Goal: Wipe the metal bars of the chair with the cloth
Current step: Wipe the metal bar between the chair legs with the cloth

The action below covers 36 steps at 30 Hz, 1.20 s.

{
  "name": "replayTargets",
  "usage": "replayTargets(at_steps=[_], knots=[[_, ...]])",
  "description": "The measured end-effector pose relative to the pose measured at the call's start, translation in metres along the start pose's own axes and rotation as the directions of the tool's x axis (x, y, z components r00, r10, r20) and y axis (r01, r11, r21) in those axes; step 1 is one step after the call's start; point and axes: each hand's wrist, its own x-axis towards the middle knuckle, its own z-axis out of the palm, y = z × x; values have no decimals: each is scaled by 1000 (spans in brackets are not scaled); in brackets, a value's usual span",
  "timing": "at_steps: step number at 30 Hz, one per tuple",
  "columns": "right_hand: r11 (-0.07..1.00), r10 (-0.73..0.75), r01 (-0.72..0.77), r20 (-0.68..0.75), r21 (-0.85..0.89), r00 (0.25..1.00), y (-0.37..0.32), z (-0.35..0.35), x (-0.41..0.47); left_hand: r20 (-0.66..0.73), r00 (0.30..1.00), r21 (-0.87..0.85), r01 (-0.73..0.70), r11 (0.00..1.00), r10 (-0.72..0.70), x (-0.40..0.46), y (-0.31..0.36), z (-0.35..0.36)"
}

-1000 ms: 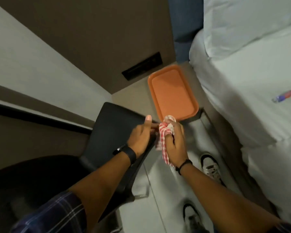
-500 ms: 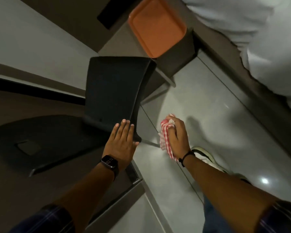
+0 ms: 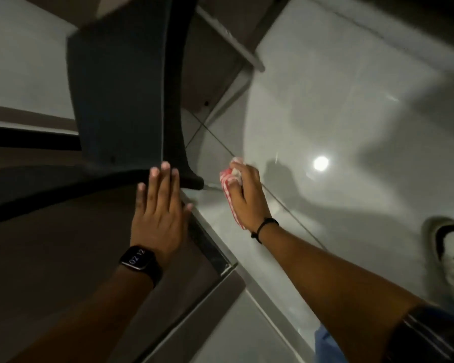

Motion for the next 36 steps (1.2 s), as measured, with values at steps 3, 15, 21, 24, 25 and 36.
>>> replayTargets(at_steps=[3,15,21,24,25,36], knots=[[998,-61,61,-93,4,994,31,24,7,-52,999,38,19,999,-17,8,6,12],[948,274,-219,-238,231,932,123,76,55,-214,975,8,64,998,-61,18,23,24],[661,499,-245,-171,709,850,114,28,51,-145,989,82,25,996,-13,16,25,-3],[696,443,-237,-146,678,885,88,40,31,-30,999,149,-22,989,26,21,24,-16],[709,398,-223,-119,669,909,75,55,23,-24,999,159,-22,987,26,23,25,-17],[995,71,-25,-507,98,859,120,120,57,-95,995,226,-13,974,35,29,18,8]])
